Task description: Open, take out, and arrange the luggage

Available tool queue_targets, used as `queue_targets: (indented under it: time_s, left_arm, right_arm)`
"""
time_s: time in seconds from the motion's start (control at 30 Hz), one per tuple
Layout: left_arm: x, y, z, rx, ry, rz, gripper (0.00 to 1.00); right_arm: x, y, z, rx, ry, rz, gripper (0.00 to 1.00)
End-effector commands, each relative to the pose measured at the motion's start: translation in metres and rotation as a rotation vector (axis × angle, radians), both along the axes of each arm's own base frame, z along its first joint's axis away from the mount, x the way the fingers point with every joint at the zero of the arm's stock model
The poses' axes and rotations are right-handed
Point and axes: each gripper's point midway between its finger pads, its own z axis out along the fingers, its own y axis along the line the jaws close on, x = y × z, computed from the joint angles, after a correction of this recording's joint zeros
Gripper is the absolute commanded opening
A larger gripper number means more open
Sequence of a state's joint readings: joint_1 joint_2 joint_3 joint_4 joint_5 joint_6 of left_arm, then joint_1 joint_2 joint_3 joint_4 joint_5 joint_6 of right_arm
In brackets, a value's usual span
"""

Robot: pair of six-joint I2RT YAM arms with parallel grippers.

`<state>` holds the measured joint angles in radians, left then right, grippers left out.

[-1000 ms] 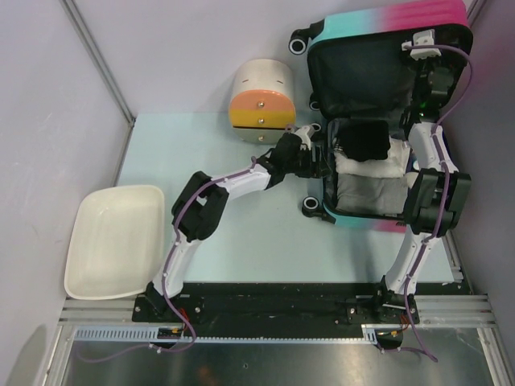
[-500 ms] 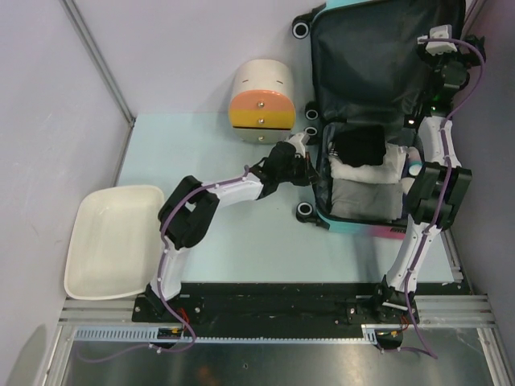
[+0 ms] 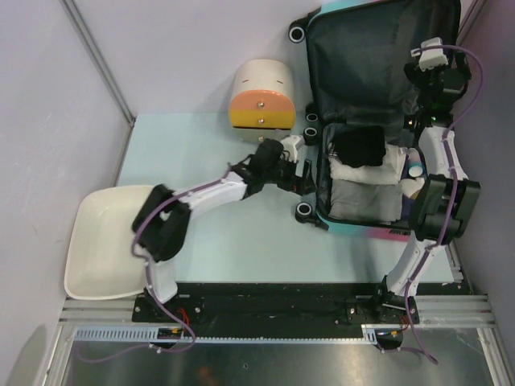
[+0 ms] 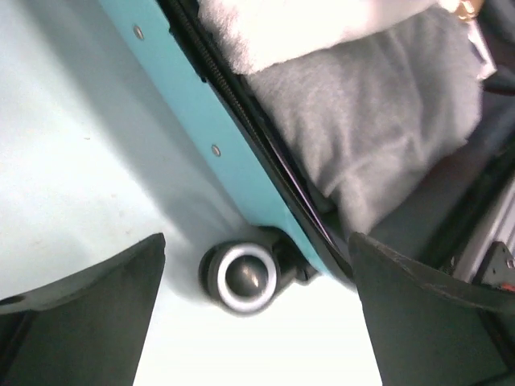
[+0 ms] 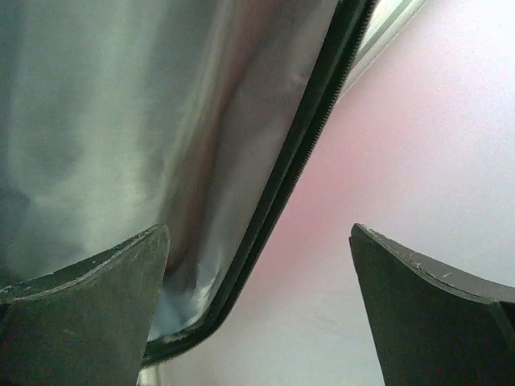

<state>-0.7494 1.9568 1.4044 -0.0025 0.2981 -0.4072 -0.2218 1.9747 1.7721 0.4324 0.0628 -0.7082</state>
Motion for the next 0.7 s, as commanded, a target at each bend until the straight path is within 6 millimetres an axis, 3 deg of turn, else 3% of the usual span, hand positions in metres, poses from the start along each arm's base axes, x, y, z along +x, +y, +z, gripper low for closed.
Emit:
queue_targets:
  time_s: [0.0,0.03,0.07,0.13,0.17,0.23,0.27,0.33,0.37,0.4,0.47,0.57,0.67]
  left_arm:
    - [-0.004,0.059,0.103,-0.015,-0.273,-0.049,1.00]
    - [-0.015,0.076,0.122,-0.021,-0.295,-0.068,1.00]
    - [-0.008,0.101,0.125,-0.011,-0.288,-0.034,1.00]
    - [-0.015,0.139,0.117,0.043,-0.237,0.014,1.00]
    - [-0.005,0.177,0.131,0.078,-0.267,0.140,1.00]
    - [-0.012,0.224,0.112,0.202,-0.211,0.218,1.00]
    - [-0.009,0.261,0.113,0.259,-0.217,0.303,1.00]
    - [-0.025,0.298,0.095,0.330,-0.134,0.332,1.00]
    - [-0.025,0.331,0.092,0.361,-0.109,0.430,1.00]
    - [-0.030,0.349,0.078,0.404,-0.063,0.484,1.00]
    - [-0.043,0.387,0.062,0.459,0.027,0.609,1.00]
    - [-0.062,0.419,0.041,0.495,0.112,0.746,1.00]
    - [-0.080,0.438,0.008,0.596,0.205,0.817,1.00]
  right_arm:
    - [-0.058,0.036,0.073,0.066,-0.087,0.138,1.00]
    - [-0.064,0.043,0.063,0.088,-0.036,0.159,1.00]
    - [-0.081,0.054,0.076,0.088,-0.046,0.190,1.00]
    - [-0.094,0.068,0.051,0.132,0.037,0.237,1.00]
    - [-0.114,0.078,0.064,0.130,0.026,0.257,1.00]
    - [-0.130,0.090,0.037,0.192,0.116,0.299,1.00]
    - [-0.139,0.098,0.033,0.207,0.143,0.318,1.00]
    - [-0.164,0.111,0.014,0.267,0.239,0.354,0.99]
    - [-0.171,0.116,0.009,0.282,0.265,0.366,0.99]
    - [-0.186,0.120,0.007,0.301,0.288,0.367,0.99]
    - [-0.198,0.126,-0.007,0.337,0.324,0.377,0.99]
    - [-0.216,0.133,-0.018,0.356,0.346,0.387,0.99]
    - [-0.225,0.137,-0.025,0.376,0.367,0.393,0.99]
